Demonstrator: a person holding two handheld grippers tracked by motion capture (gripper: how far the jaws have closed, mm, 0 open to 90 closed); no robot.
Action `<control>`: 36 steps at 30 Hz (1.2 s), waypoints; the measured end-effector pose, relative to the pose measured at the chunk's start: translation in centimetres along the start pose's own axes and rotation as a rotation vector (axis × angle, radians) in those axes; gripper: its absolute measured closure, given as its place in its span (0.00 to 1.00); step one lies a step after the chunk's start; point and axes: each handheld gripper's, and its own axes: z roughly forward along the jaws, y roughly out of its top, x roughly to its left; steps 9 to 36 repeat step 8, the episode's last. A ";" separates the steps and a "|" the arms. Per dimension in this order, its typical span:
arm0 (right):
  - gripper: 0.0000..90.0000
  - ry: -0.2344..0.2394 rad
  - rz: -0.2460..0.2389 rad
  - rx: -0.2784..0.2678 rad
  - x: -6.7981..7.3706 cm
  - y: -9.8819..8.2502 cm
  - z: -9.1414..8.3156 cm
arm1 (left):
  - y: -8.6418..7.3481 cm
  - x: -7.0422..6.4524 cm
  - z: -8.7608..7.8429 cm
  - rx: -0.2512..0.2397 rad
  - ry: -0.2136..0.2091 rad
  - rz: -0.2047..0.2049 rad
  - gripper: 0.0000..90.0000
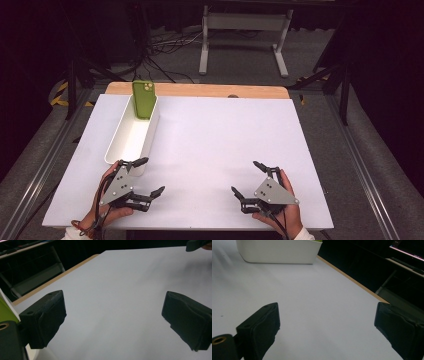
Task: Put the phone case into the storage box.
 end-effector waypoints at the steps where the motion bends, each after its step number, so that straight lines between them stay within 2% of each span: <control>1: 0.08 0.000 0.000 0.000 0.0 0.0 0.0 | 0.0 0.0 0.0 0.000 0.000 0.000 0.07; 3: 0.08 -0.001 -0.005 0.004 0.1 0.0 0.0 | 0.1 -0.1 0.1 0.004 -0.001 0.017 0.07; 5: 0.08 0.001 -0.003 0.006 0.1 -0.1 -0.1 | 0.2 -0.2 0.3 -0.004 -0.006 0.004 0.07; 8: 0.08 0.001 0.010 0.000 0.0 -0.1 -0.3 | 0.2 -0.2 0.4 0.002 -0.006 0.005 0.07; 36: 0.08 0.001 0.010 0.000 0.0 -0.1 -0.3 | 0.2 -0.2 0.4 0.002 -0.006 0.005 0.07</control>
